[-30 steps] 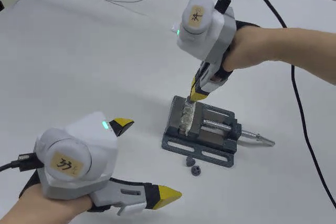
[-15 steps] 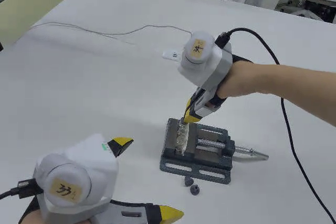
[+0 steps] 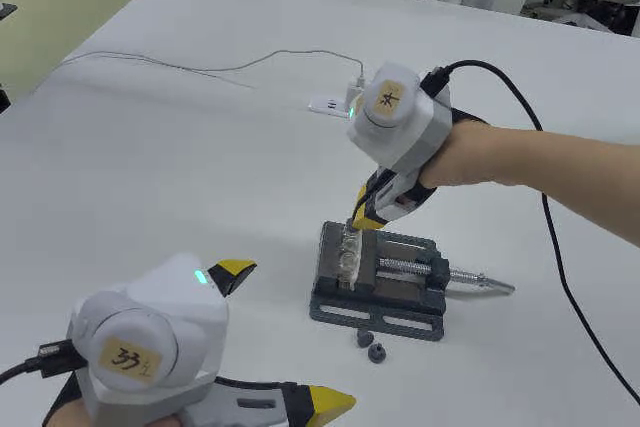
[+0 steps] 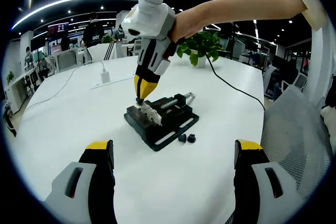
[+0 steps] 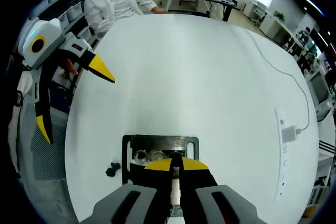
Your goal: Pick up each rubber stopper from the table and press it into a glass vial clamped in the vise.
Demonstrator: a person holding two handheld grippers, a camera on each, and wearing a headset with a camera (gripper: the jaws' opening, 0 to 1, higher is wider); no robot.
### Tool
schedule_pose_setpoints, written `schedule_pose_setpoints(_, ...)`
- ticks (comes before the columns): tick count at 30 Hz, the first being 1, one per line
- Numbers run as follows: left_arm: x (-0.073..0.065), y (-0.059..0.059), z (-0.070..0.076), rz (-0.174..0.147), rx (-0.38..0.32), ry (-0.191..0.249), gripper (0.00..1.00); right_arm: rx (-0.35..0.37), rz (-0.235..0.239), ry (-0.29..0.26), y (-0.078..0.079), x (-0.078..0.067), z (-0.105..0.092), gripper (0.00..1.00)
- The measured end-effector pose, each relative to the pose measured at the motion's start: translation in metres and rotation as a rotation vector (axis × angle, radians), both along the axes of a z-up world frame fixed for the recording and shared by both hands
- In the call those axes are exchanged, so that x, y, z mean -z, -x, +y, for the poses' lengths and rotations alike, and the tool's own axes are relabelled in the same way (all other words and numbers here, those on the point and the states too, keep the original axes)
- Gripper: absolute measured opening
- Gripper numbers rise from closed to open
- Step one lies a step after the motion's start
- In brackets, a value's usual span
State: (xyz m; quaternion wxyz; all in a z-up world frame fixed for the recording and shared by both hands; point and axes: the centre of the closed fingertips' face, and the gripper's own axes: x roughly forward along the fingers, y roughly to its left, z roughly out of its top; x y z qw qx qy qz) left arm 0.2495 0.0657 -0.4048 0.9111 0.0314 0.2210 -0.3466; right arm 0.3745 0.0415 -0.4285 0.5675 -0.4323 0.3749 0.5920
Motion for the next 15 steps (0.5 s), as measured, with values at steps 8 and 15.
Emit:
schedule_pose_setpoints(8,0.001,0.002,0.001,0.002,-0.008,0.0,0.95,0.075,-0.011,-0.059,-0.01,0.001,0.001,0.03)
schedule_pose_setpoints(15,0.0,0.003,0.002,0.001,-0.01,0.001,0.94,0.122,0.056,-0.083,0.004,0.007,-0.007,0.34)
